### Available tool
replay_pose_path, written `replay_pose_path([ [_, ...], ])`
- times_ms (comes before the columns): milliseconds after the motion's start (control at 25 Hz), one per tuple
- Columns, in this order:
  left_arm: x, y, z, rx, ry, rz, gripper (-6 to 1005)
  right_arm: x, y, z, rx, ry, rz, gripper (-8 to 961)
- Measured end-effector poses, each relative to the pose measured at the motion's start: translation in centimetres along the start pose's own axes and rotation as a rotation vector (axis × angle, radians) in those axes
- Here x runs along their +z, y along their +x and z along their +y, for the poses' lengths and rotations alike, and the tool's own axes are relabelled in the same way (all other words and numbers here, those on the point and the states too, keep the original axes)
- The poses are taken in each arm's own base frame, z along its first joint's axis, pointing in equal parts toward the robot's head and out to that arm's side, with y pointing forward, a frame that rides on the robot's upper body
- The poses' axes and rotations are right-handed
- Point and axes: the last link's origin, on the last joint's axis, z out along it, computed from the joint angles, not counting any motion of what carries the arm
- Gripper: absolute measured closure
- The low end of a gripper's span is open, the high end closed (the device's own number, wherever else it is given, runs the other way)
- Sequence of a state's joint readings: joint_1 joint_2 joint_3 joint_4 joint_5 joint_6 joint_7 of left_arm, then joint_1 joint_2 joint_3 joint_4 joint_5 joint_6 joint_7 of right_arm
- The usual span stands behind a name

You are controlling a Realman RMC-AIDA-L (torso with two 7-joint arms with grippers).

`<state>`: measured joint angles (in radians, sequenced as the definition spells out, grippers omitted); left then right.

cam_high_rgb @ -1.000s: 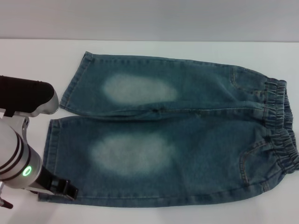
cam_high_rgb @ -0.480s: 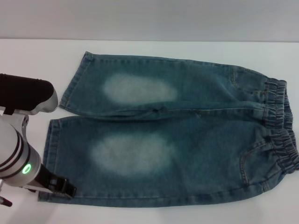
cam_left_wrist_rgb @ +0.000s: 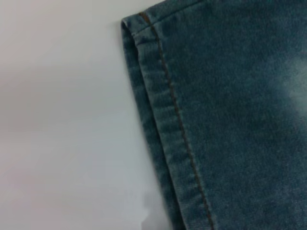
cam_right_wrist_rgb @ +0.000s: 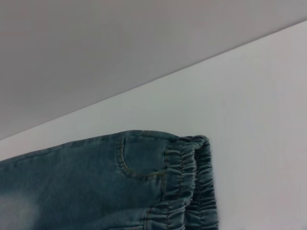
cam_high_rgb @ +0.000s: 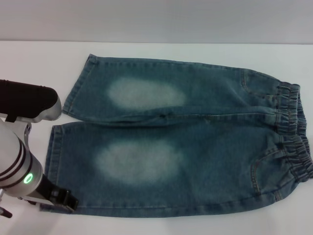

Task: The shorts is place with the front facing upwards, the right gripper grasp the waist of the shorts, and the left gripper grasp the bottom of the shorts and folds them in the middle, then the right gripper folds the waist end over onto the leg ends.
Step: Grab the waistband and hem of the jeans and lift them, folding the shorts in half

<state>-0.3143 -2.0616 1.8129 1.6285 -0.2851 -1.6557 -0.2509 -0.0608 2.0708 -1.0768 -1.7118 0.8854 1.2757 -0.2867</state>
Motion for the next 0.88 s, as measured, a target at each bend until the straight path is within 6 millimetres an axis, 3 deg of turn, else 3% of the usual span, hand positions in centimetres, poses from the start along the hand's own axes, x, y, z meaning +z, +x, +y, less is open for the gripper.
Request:
replay_pose_path([
  [400, 0.09, 0.58, -0.86, 0.000, 0.000, -0.014, 241, -0.15, -0.12, 0.00, 0.008, -0.008, 0.006, 134],
  [880, -0.34, 0.90, -0.40, 0.020, -0.002, -0.011, 755, -0.21, -0.12, 0.01, 0.010, -0.012, 0.008, 135],
])
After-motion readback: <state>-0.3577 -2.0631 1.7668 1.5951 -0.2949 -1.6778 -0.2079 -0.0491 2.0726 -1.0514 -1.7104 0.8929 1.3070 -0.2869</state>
